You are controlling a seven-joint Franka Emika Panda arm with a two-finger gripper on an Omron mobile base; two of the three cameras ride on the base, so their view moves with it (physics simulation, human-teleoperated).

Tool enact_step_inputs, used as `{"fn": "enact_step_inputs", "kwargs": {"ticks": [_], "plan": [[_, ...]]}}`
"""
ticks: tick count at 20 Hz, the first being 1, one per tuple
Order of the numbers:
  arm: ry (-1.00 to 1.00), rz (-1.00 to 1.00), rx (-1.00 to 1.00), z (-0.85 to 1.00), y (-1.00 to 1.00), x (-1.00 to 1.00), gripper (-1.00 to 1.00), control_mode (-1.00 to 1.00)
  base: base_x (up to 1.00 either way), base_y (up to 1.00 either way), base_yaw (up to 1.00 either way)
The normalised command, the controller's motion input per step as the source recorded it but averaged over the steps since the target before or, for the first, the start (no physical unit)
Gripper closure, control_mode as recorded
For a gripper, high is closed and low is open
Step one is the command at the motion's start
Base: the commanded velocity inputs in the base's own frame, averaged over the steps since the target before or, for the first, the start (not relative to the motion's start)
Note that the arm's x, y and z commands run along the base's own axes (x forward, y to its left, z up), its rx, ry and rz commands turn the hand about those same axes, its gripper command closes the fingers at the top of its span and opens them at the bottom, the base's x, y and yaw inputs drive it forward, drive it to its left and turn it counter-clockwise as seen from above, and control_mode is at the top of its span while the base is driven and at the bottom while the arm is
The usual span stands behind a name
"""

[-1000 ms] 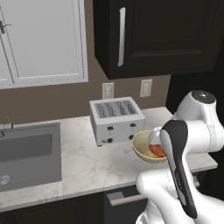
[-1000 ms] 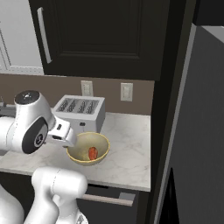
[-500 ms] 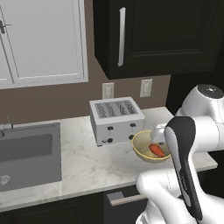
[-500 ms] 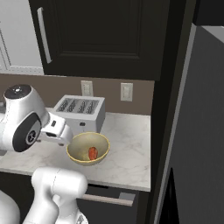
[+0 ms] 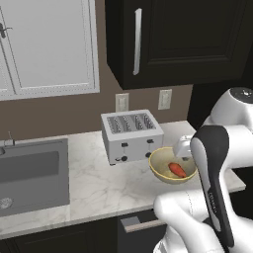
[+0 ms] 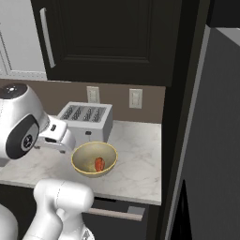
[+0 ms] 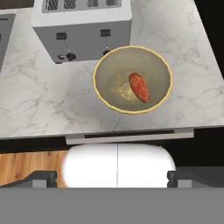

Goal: Take the sweet potato, orange, and garlic from the freezer and place them in the bowl on the counter.

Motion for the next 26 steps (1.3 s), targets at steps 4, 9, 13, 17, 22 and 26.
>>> {"fn": "enact_step_inputs", "kwargs": {"ticks": [4, 9, 13, 17, 22, 26], "plan": [[0.0, 0.0, 0.0, 0.2, 0.0, -0.02, -1.0, -1.0, 0.0, 0.0, 0.0], [0.0, 0.0, 0.0, 0.06, 0.0, 0.0, -1.0, -1.0, 0.0, 0.0, 0.0], [0.0, 0.0, 0.0, 0.0, 0.1, -0.01, -1.0, -1.0, 0.0, 0.0, 0.0], [-0.01, 0.03, 0.0, 0.01, 0.03, 0.0, -1.0, -1.0, 0.0, 0.0, 0.0], [0.0, 0.03, 0.0, 0.02, 0.0, 0.0, -1.0, -1.0, 0.0, 0.0, 0.0], [0.0, 0.04, 0.0, 0.0, 0.0, 0.0, -1.0, -1.0, 0.0, 0.0, 0.0]]}}
